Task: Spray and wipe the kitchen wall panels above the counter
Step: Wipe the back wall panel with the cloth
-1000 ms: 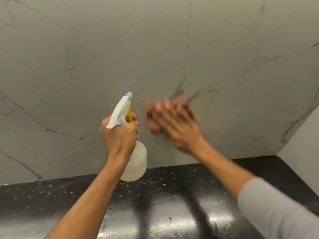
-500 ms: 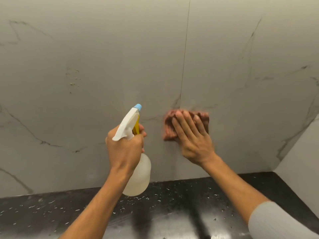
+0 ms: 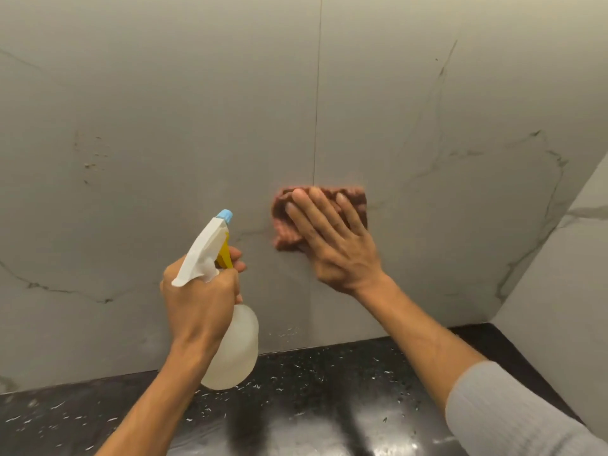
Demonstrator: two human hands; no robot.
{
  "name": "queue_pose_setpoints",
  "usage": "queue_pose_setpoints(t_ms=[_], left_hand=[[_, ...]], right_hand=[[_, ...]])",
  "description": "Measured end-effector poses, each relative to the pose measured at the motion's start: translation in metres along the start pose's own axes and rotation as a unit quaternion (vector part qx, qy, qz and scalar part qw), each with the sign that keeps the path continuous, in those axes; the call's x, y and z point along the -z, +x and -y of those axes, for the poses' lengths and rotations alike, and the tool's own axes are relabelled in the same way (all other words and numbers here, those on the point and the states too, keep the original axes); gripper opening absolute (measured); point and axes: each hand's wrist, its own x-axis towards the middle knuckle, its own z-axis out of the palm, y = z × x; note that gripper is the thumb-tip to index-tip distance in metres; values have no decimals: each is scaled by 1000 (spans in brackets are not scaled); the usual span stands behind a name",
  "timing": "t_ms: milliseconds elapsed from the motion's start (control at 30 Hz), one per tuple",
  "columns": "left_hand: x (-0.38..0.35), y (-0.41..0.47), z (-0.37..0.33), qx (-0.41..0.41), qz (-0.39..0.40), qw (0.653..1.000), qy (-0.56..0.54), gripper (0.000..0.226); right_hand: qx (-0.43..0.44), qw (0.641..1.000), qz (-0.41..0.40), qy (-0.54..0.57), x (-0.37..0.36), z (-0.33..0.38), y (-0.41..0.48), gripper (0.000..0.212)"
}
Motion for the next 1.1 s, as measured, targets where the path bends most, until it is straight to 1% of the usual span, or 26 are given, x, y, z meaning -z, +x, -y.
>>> queue_pose_setpoints(t_ms=[33, 67, 100, 133, 167, 200, 233, 300, 333, 367, 433, 467, 533, 600, 633, 700, 767, 833, 867, 900, 933, 1000, 1067, 1100], left_hand=[[2, -1, 1, -2, 2, 1000, 0, 36], [5, -2, 1, -1, 3, 1000, -1, 35], [8, -3, 1, -2, 3, 1000, -2, 34], [12, -3, 2, -4, 0, 1000, -3, 33], [16, -2, 3, -6, -5, 1000, -3, 31], [19, -2, 4, -6, -8, 1000, 1, 30], [23, 0, 5, -6, -12, 1000, 6, 29], [29, 4, 11, -3, -24, 1000, 17, 28], [32, 7, 15, 4, -34, 999, 21, 28], [35, 9, 18, 13, -45, 999, 22, 28], [38, 14, 27, 23, -64, 998, 16, 27], [39, 16, 30, 26, -73, 997, 13, 25], [38, 19, 34, 32, -82, 996, 16, 24], [36, 16, 42, 40, -88, 995, 31, 27], [36, 13, 47, 44, -90, 994, 37, 29], [35, 7, 54, 49, -88, 994, 37, 30], [38, 2, 57, 53, -84, 994, 36, 31], [40, -1, 55, 55, -77, 995, 27, 31], [42, -1, 53, 53, -74, 996, 23, 31], [42, -1, 49, 48, -69, 996, 20, 31], [41, -1, 44, 43, -64, 997, 16, 31], [38, 2, 36, 34, -66, 997, 6, 33], [34, 4, 33, 30, -74, 997, -6, 33], [32, 5, 32, 29, -77, 997, -12, 32]], right_hand=[[-17, 1000, -5, 3, 3, -12, 5, 56], [-65, 998, -21, 11, 8, -24, 21, 56], [-134, 989, -59, 12, 13, -35, 45, 53], [-202, 973, -114, 6, 18, -46, 78, 49], [-248, 954, -168, 8, 22, -53, 114, 46], [-266, 940, -213, 7, 26, -56, 148, 43], [-262, 936, -236, 3, 28, -54, 175, 38], [-214, 943, -255, -2, 26, -38, 198, 32], [-184, 951, -248, 6, 19, -25, 193, 34], [-155, 961, -226, 25, 11, -9, 177, 38], [-89, 983, -151, 60, -10, 27, 121, 49], [-50, 991, -104, 62, -23, 46, 85, 53], [30, 999, -4, 19, -47, 81, 7, 58], [110, 988, 108, -22, -62, 102, -65, 69], [147, 974, 169, -31, -65, 105, -95, 77], [219, 943, 244, -64, -64, 92, -137, 86], [280, 917, 275, -71, -56, 64, -160, 87], [311, 910, 264, -73, -43, 27, -166, 89], [303, 919, 241, -76, -37, 11, -161, 90], [270, 935, 215, -79, -31, -1, -151, 89], [219, 955, 184, -75, -29, -9, -136, 84], [99, 991, 81, -42, -34, -6, -91, 73], [-3, 1000, 4, -1, -44, 17, -49, 71], [-24, 999, -19, 11, -49, 31, -38, 70]])
